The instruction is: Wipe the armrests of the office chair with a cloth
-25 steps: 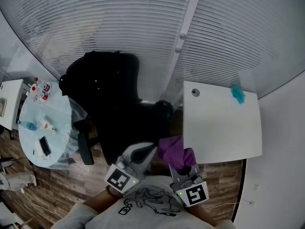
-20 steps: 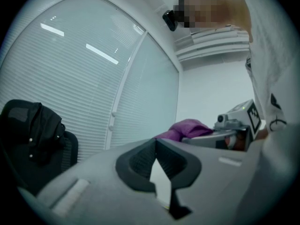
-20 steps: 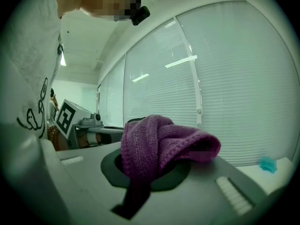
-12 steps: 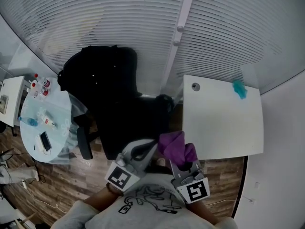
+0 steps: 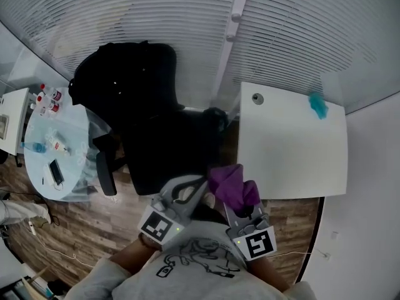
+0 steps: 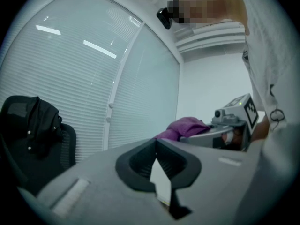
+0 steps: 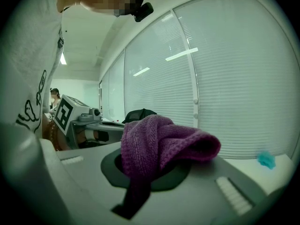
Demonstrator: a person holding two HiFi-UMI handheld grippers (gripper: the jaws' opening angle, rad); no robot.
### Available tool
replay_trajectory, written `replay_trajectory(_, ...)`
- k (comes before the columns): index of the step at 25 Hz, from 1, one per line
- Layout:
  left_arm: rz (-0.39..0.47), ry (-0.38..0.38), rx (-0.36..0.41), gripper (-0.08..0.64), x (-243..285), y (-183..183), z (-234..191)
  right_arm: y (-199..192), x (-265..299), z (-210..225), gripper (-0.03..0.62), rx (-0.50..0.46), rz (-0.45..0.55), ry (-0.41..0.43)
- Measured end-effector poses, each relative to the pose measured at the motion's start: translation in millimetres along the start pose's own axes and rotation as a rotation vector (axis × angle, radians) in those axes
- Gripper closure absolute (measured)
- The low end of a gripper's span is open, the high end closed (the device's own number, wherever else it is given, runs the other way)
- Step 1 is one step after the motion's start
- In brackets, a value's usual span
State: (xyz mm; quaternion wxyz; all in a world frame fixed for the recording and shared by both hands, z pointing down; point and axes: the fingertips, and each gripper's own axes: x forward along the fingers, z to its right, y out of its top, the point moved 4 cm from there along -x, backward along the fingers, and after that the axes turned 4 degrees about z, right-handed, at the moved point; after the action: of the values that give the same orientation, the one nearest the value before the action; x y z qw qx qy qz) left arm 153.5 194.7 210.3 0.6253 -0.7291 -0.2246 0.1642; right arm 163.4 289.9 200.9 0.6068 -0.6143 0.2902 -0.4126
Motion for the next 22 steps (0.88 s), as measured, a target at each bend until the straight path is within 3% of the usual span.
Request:
replay_trajectory(12,-0.073,0.044,-0.019,0.558,9,-63,-37,-68,23,20,0.565,0.020,-0.102,0.032)
replay_trajectory(17,-0.106,0.067,-0.089,0.557,13,-105,-56,-109,42,28,0.565,0.027,-0.157,0.049)
replay_trajectory(22,-0.125,0.050,-0.095,0.557,21,-141,-64,-141,53,36,0.565,0.042,-0.186,0.048)
